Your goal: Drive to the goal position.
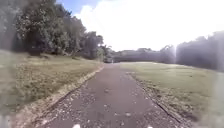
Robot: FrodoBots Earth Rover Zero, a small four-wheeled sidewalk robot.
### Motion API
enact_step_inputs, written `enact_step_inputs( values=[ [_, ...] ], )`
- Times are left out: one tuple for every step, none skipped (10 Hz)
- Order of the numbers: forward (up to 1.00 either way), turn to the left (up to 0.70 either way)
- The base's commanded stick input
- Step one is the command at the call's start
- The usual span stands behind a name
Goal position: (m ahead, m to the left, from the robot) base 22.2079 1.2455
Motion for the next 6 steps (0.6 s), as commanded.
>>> enact_step_inputs(
  values=[
    [0.7, 0.0],
    [0.7, 0.0],
    [0.7, 0.0],
    [0.7, 0.0],
    [0.7, 0.0],
    [0.7, 0.0]
  ],
)
